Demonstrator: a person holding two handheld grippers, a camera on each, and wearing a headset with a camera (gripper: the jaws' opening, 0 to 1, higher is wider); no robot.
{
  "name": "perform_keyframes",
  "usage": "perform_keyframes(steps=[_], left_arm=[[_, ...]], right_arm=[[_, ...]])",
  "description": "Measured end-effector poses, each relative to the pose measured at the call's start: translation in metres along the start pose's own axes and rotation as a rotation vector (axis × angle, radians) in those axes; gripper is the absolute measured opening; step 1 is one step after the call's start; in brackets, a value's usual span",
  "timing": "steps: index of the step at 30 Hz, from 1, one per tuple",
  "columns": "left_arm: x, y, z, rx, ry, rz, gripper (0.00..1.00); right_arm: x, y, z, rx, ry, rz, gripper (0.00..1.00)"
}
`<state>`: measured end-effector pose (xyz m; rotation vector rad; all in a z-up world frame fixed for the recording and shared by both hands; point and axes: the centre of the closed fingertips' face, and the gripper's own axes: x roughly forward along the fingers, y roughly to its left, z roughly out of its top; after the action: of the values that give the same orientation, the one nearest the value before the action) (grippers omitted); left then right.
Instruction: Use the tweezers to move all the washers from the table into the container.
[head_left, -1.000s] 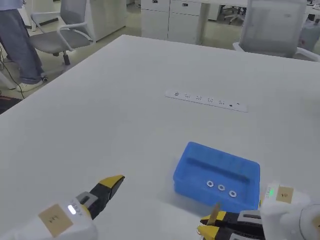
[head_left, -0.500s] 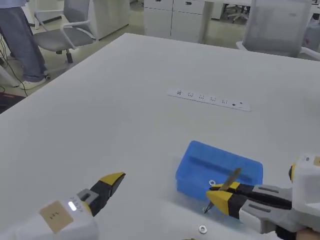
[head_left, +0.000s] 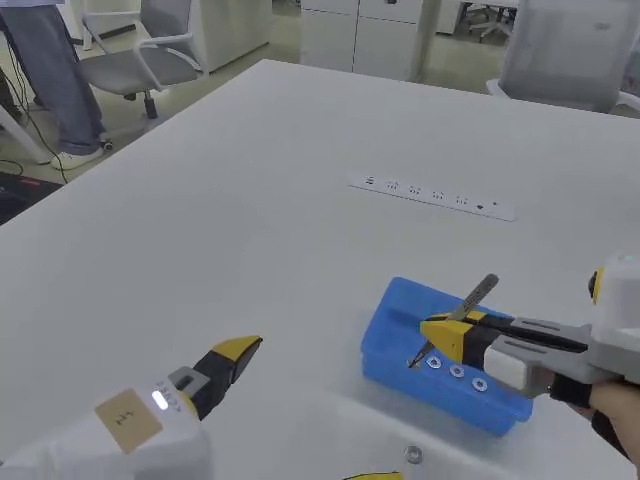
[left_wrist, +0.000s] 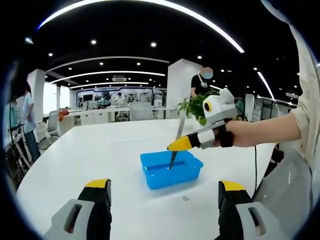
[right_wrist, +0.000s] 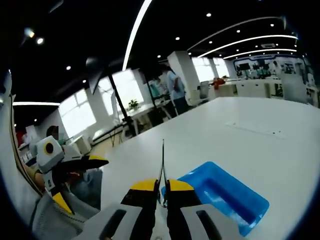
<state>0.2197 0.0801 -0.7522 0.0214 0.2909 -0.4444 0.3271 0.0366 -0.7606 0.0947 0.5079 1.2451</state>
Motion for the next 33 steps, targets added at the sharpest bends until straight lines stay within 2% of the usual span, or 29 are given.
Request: perform_keyframes(steps=[6,11,17,27,33], left_arm=[[0.000,0.001,0.000,-0.004,-0.002,0.003,0.90],[0.000,0.001,0.000,-0.003,-0.001,0.004,0.90],[0.000,0.002,0.001,-0.003,-0.002,0.008,0.90],[0.000,0.002,0.000,-0.002,-0.001,0.008,0.90],[0.000,0.002,0.000,-0.004,0.001,0.006,0.90]], right_arm=[[0.010,-0.020,0.006,0.080,-0.024,-0.015,0.03],[0.017,-0.033,0.006,0.107,-0.018,-0.039,0.03],[0.027,-0.042,-0.007,0.107,0.028,-0.062,0.03],[0.032,-0.059,-0.023,0.094,0.089,-0.115,0.03],[0.033,-0.060,-0.030,0.062,0.127,-0.128,0.03]])
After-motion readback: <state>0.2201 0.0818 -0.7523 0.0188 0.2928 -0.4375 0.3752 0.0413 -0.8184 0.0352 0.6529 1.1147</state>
